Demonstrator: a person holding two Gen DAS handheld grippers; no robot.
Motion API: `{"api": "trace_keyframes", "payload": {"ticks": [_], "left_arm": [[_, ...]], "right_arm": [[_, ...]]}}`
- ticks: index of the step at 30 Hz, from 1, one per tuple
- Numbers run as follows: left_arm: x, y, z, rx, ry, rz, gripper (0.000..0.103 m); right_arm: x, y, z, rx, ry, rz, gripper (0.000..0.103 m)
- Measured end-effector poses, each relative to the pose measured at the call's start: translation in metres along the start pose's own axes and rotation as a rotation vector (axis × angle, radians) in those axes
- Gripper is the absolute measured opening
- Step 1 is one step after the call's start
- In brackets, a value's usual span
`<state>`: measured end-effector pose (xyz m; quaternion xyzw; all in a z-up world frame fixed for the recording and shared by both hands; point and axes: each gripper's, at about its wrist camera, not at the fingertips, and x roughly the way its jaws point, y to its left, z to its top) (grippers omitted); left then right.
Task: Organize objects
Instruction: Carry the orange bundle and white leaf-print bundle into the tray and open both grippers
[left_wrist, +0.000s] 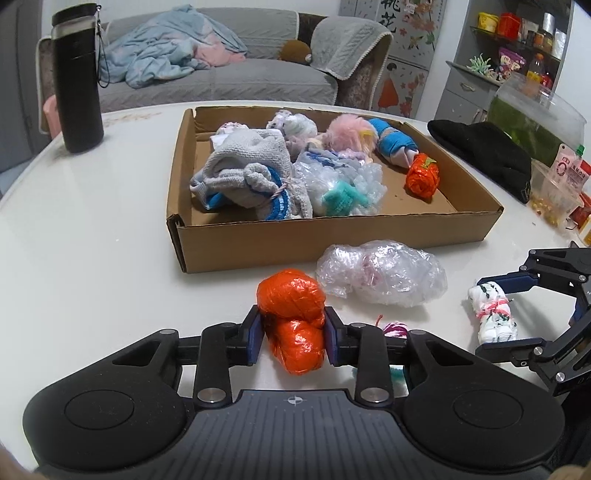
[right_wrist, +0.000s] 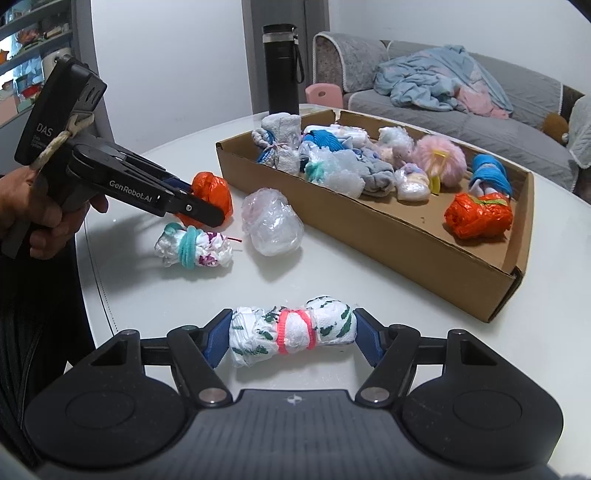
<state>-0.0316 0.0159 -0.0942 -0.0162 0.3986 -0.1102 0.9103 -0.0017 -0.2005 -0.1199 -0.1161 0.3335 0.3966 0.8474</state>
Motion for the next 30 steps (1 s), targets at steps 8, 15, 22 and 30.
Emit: {"api": "trace_keyframes", "payload": {"ticks": [8,15,22,30], "left_arm": [[-0.025,-0.003,0.016,0.039,-0.053,-0.008,0.039],[-0.042,-0.033,0.064,0.138,-0.135,-0.045,0.039],[-0.02,-0.075,0.118,0.22,-0.151,-0.12,0.039],[0.049,-0.108,0.131,0.26,-0.035,-0.196,0.039]], "right_arm": [[-0.028,-0.01,0.008,0.028,-0.035,-0.045,0.065],[-0.056,-0.028,0.045,0.02,-0.104,-0.115,0.065],[-0.046,-0.058,0.082,0.04,-0.126,-0.186,0.065],[-0.015,-0.079,0.08,0.078,-0.083,-0.206,0.065]]}}
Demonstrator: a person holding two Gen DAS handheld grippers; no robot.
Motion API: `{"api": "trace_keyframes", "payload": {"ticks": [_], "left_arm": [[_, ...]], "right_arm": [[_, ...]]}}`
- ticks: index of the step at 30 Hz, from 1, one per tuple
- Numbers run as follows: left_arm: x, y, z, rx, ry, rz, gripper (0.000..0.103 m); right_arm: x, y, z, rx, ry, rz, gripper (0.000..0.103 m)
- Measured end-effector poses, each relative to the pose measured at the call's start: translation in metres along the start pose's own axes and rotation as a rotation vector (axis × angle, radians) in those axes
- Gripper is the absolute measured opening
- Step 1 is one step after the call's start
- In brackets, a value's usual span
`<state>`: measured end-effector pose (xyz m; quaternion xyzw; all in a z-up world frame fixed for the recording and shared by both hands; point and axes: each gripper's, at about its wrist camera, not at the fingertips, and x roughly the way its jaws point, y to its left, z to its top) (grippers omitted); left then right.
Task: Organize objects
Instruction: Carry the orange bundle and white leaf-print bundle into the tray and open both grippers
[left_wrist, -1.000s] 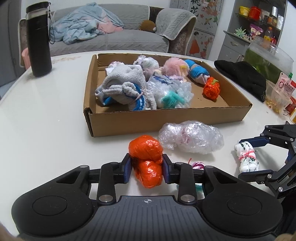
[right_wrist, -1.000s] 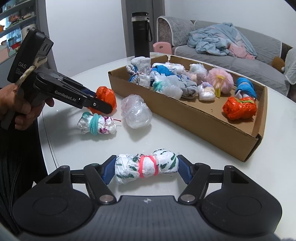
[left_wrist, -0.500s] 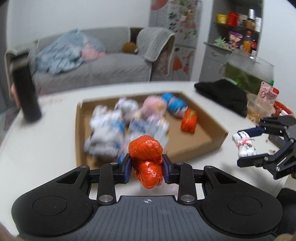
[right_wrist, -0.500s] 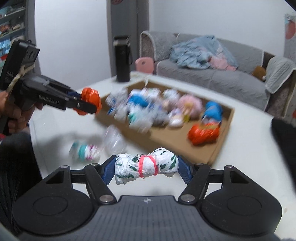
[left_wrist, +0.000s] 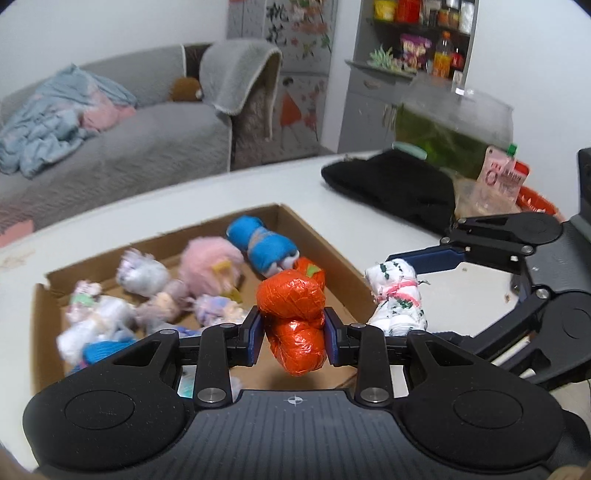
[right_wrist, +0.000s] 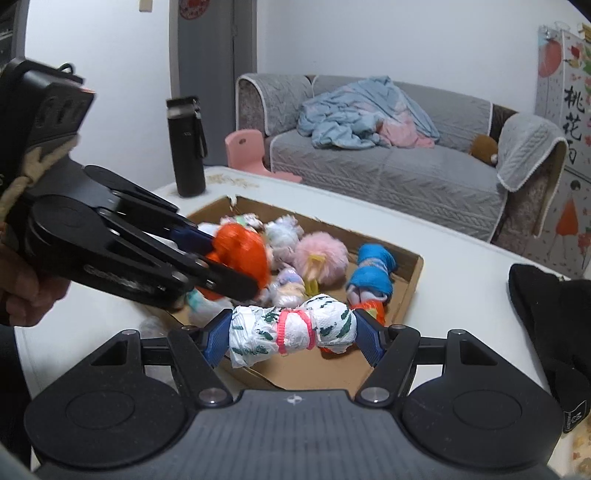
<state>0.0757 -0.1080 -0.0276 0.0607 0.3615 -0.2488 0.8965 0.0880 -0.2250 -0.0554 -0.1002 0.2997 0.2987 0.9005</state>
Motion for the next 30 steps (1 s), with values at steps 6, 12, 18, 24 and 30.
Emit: {"api": "trace_keyframes", "payload": {"ticks": [6,12,18,24,30], "left_arm": [[0.037,0.005,-0.006,-0.026,0.064,-0.031,0.039],[0.053,0.016,-0.02,-0.017,0.121,-0.013,0.04],[0.054,0.037,-0.029,0.016,0.168,0.066,0.04],[0.052,0.045,-0.03,0.023,0.176,0.091,0.04],[0.065,0.034,-0.02,0.037,0.168,0.084,0.04]], "right_arm": [[0.005,-0.012,-0.004,0.009,0.022,-0.015,0.065],[0.01,-0.014,-0.007,0.002,0.035,-0.003,0.065],[0.021,-0.007,-0.005,-0.031,0.057,0.012,0.065],[0.036,-0.005,-0.006,-0.042,0.097,0.019,0.065],[0.054,-0.009,-0.008,-0.047,0.159,0.011,0.065]]}}
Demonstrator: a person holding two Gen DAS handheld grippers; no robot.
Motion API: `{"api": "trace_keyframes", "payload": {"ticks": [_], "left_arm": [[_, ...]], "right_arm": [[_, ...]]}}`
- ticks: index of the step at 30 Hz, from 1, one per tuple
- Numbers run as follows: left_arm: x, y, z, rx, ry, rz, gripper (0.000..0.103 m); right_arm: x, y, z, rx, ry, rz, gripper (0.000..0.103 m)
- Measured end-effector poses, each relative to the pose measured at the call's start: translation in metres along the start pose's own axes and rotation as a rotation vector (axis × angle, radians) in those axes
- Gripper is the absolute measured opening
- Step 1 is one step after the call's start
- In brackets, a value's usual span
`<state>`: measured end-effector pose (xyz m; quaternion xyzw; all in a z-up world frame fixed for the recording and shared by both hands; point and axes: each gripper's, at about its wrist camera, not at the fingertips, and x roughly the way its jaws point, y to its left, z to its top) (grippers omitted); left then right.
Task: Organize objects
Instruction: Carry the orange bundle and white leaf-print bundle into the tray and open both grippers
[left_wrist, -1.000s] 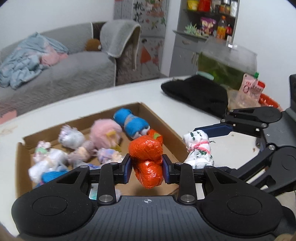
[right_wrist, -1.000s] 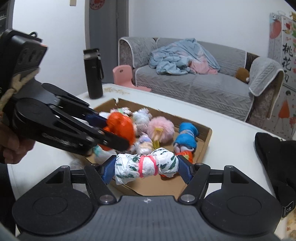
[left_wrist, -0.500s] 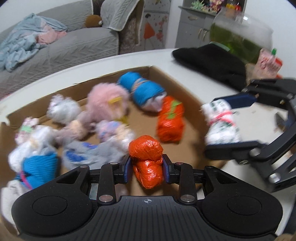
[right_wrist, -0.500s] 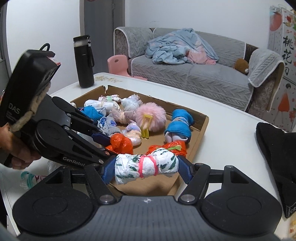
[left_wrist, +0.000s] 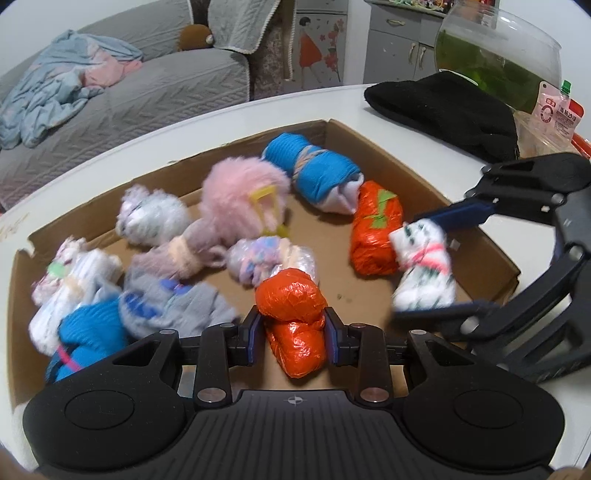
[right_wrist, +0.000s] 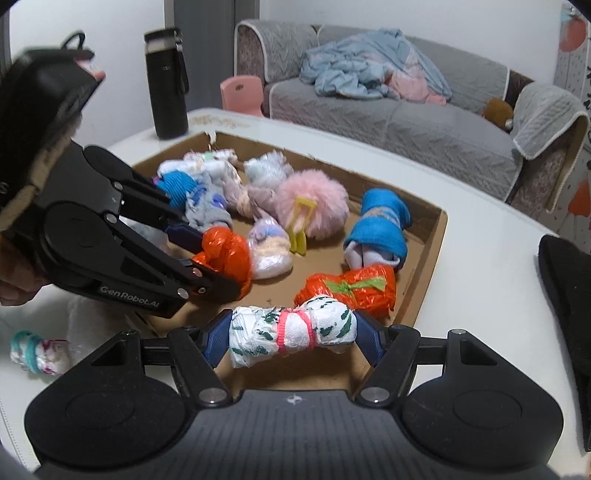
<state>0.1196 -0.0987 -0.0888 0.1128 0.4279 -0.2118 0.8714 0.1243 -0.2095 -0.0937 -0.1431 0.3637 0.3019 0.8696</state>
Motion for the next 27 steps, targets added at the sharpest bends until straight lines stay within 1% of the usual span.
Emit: {"api": "trace_keyframes", "payload": {"ticks": [8,12,19,25,27], "left_arm": [[0.014,-0.003,0.014,-0.021,-0.027,0.044,0.04],[0.017,0.0,0.017,-0.034,-0.029,0.048,0.04],[0.016,0.002,0.014,-0.045,-0.041,0.044,0.041],[0.016,0.003,0.016,-0.051,-0.035,0.054,0.045],[0.015,0.004,0.016,-0.059,-0.032,0.056,0.049]], "right_arm": [[0.012,-0.007,0.012,-0.069,0.009,-0.02,0.065],[0.016,-0.011,0.015,-0.088,0.013,-0.023,0.065],[0.017,-0.009,0.01,-0.107,0.019,-0.036,0.066],[0.017,-0.009,0.012,-0.112,0.036,-0.046,0.068],[0.017,-0.008,0.012,-0.117,0.039,-0.049,0.07]]}}
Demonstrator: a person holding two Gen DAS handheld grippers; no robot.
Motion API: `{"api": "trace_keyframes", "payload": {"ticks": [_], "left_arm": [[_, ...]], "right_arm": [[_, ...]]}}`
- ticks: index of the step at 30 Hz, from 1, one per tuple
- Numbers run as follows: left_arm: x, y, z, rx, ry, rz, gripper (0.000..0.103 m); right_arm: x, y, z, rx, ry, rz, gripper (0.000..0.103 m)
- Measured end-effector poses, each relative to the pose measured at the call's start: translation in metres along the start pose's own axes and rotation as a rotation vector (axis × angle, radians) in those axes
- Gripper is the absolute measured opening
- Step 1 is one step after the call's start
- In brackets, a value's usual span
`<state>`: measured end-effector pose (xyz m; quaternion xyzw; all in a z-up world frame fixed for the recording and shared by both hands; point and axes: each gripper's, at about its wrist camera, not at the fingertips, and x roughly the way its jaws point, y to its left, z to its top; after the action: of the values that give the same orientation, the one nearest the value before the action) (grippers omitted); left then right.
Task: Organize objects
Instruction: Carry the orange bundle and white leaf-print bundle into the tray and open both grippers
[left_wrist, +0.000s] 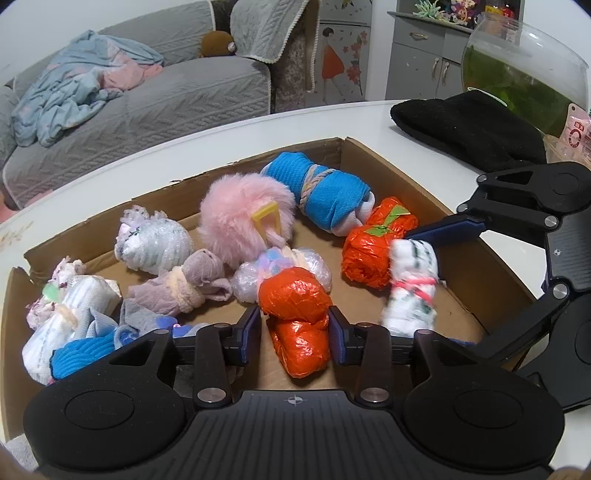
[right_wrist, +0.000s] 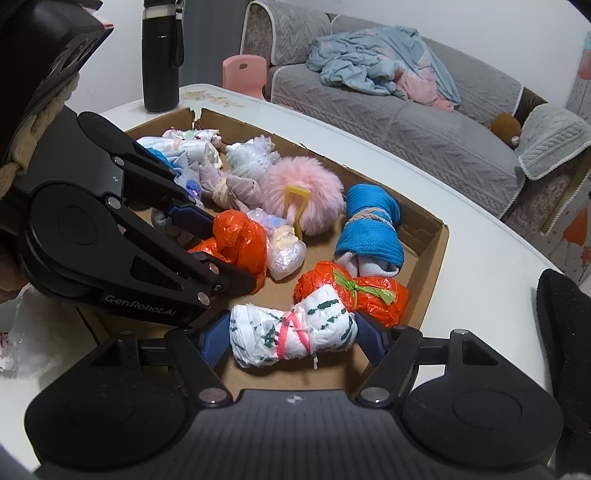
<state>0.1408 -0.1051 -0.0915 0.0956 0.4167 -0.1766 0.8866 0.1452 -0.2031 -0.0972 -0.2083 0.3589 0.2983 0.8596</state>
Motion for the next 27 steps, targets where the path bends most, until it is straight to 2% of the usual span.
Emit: {"api": "trace_keyframes", "payload": {"ticks": [2,3,4,12,15,27], "left_arm": [[-0.001,0.002,0.0,-0.006,0.004,-0.003,0.053],[-0.002,0.002,0.0,-0.008,0.004,-0.008,0.054],[-0.004,0.002,-0.001,-0.008,0.004,-0.011,0.055],[-0.019,-0.001,-0.008,-0.001,-0.01,-0.019,0.063],[-0.029,-0.002,-0.009,-0.002,-0.027,-0.028,0.07],[-0.064,-0.008,-0.026,0.002,-0.046,-0.034,0.072]], "right_arm": [[-0.001,0.001,0.0,-0.007,0.002,0.002,0.074],[-0.002,0.003,0.0,-0.012,0.002,-0.006,0.081],[-0.003,0.003,0.0,-0.017,0.004,-0.012,0.083],[-0.012,0.01,-0.003,-0.025,-0.01,-0.015,0.09],[-0.02,0.01,-0.003,-0.023,-0.019,-0.014,0.092],[-0.045,0.016,-0.007,0.005,-0.045,-0.018,0.092]]}}
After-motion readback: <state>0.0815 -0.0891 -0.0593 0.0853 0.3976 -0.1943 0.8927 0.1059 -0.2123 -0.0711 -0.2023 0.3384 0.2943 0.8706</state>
